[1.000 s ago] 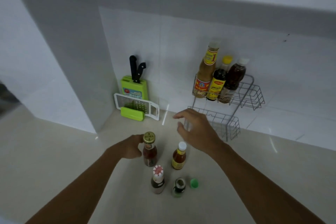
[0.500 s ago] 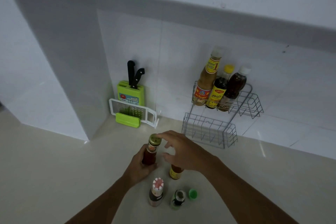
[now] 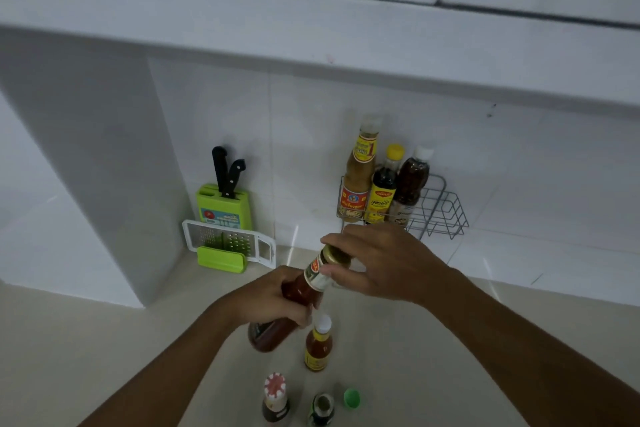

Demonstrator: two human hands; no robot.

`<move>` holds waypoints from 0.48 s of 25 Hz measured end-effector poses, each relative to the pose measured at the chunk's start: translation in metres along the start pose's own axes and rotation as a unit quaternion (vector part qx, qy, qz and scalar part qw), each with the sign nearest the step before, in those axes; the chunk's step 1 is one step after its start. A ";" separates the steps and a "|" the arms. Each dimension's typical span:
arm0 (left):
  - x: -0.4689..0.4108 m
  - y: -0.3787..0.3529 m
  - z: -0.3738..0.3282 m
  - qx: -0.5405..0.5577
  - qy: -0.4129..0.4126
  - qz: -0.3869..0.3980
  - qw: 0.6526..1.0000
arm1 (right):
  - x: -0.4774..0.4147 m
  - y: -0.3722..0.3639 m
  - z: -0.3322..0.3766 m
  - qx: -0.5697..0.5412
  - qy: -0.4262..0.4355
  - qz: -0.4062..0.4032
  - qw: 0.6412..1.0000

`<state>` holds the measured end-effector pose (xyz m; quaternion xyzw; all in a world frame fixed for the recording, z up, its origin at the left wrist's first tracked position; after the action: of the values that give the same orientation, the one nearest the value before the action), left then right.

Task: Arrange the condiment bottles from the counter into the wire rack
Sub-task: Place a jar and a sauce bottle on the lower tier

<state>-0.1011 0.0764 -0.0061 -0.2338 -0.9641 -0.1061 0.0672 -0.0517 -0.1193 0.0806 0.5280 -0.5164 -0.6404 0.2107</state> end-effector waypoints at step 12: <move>-0.027 -0.055 -0.057 -0.399 0.038 -0.291 0.869 | 0.033 -0.006 -0.028 0.000 -0.380 0.088 0.921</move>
<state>-0.0983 0.0035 0.0346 0.0547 -0.8606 -0.5055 -0.0297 -0.0363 -0.1559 0.0625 0.1974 -0.6017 -0.7721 0.0539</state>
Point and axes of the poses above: each hand's wrist, its own x-axis away from the middle knuckle, its own y-axis out of the back of the hand, z = x × y, the point moved 2 cm from there along -x, towards the middle knuckle, and after that the axes turned 5 degrees about x, right-handed, at the moved point
